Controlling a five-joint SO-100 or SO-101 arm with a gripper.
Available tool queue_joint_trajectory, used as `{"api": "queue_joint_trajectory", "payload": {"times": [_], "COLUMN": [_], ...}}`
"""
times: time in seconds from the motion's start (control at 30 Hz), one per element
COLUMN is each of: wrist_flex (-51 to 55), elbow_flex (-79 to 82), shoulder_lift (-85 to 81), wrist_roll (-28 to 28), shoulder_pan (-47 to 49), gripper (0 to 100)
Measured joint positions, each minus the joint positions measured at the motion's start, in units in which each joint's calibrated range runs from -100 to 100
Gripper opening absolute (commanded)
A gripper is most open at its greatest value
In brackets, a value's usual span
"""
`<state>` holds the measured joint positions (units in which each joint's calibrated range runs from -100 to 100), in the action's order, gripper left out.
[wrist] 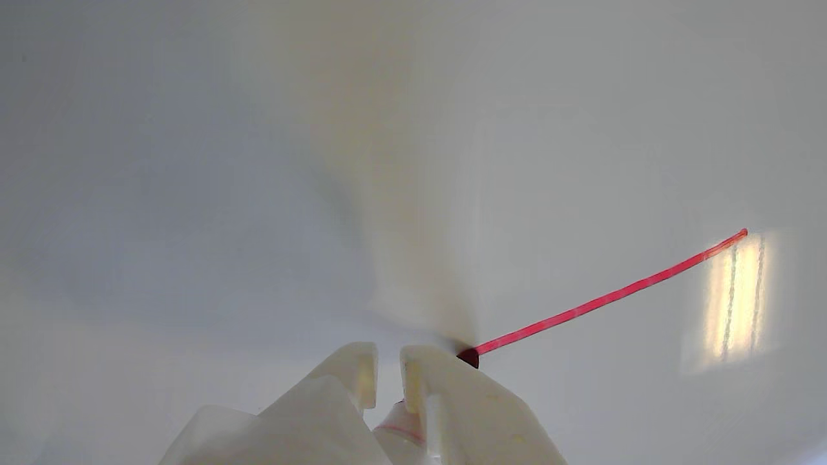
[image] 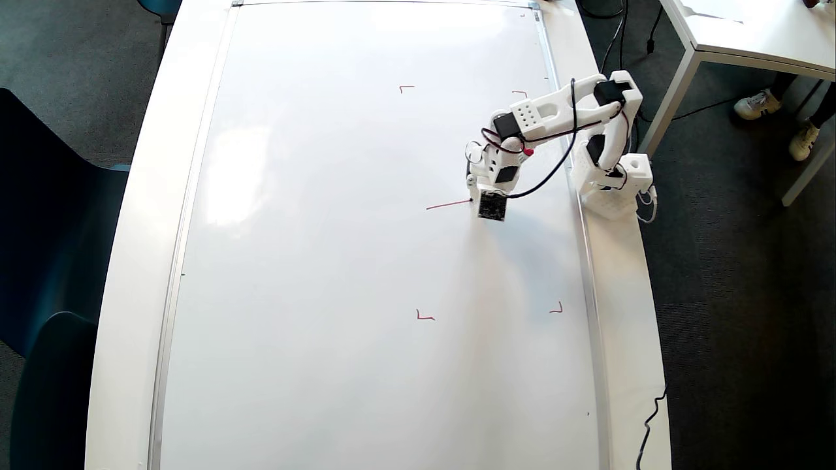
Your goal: Draw on a whiteboard a robot head using a pen attached to the gripper
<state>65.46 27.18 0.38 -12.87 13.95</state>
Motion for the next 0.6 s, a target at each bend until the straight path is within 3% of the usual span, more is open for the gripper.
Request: {"api": "queue_joint_trajectory", "payload": {"times": [0.6], "wrist_flex": [-1.5], "elbow_flex": [12.0], "shoulder_lift": [-9.1], "wrist_roll": [4.0], "shoulder_pan": [-4.3], "gripper": [1]}}
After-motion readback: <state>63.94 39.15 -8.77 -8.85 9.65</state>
